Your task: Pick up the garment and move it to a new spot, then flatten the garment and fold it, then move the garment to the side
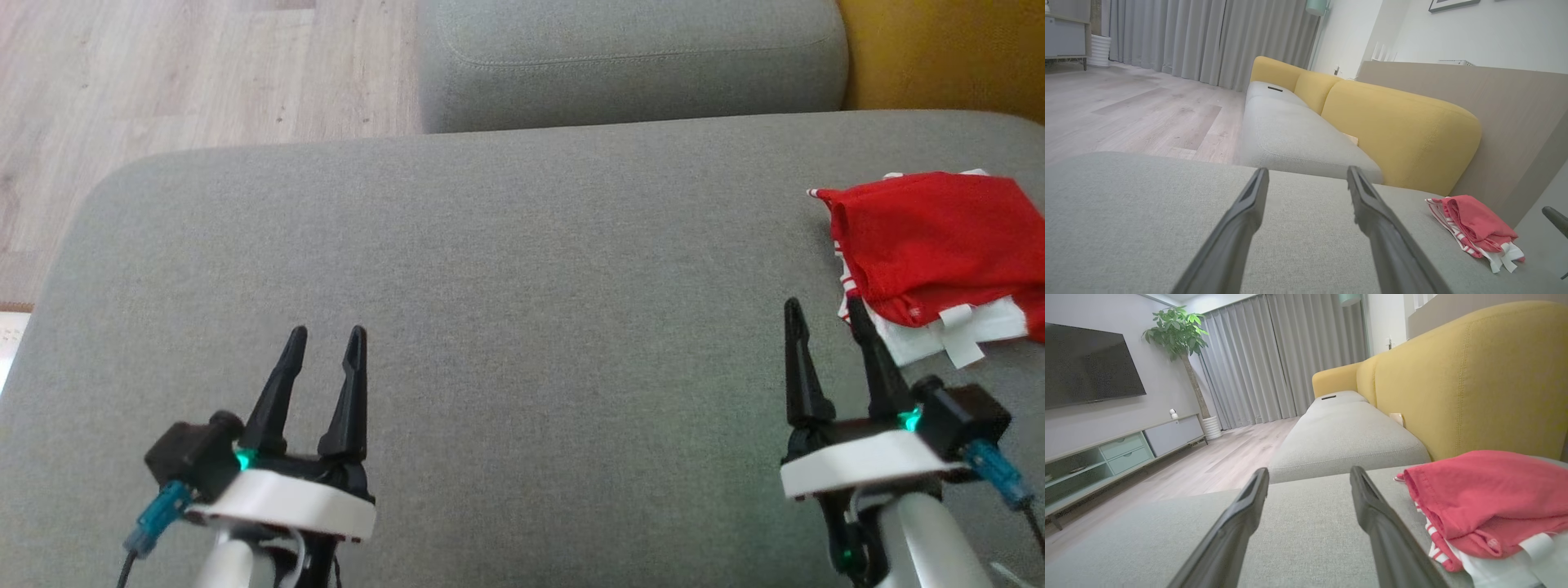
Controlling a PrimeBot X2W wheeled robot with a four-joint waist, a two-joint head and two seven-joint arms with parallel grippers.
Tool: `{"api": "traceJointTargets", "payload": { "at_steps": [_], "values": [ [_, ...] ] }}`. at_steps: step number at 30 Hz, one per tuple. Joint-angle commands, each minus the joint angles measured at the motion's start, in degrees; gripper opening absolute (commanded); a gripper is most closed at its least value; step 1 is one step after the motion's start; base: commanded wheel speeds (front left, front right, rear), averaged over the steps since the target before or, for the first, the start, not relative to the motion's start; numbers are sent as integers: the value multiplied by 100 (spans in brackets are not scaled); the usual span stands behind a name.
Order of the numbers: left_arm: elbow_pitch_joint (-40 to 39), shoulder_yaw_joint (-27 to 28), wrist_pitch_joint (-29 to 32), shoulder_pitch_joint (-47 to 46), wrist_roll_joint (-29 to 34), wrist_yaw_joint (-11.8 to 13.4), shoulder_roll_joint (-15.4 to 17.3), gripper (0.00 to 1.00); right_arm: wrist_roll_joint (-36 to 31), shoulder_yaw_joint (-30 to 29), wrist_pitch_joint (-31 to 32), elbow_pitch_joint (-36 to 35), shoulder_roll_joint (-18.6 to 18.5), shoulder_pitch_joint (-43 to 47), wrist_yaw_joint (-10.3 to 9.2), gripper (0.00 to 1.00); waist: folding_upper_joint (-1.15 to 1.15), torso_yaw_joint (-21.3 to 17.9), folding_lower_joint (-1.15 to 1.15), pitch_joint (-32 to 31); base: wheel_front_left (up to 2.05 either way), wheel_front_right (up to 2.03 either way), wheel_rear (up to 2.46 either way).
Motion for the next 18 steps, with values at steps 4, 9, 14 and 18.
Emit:
{"api": "traceJointTargets", "payload": {
  "at_steps": [4,9,14,18],
  "values": [
    [-144,237,-32,-72,-18,39,12,100,15,166,-63,-282,21,-48,-5,100,0,-4,1,-13,0,0,0],
    [-150,317,-32,-53,-17,89,12,100,14,139,-63,-329,22,-20,-5,100,0,-26,1,-30,0,0,0],
    [-105,331,-32,-29,-9,129,12,100,57,152,-63,-338,23,-38,-5,100,0,-55,1,-46,0,0,0],
    [-87,382,-32,-19,-75,185,12,100,91,155,-63,-340,23,-51,-5,100,0,-69,1,-49,0,0,0]
  ]
}}
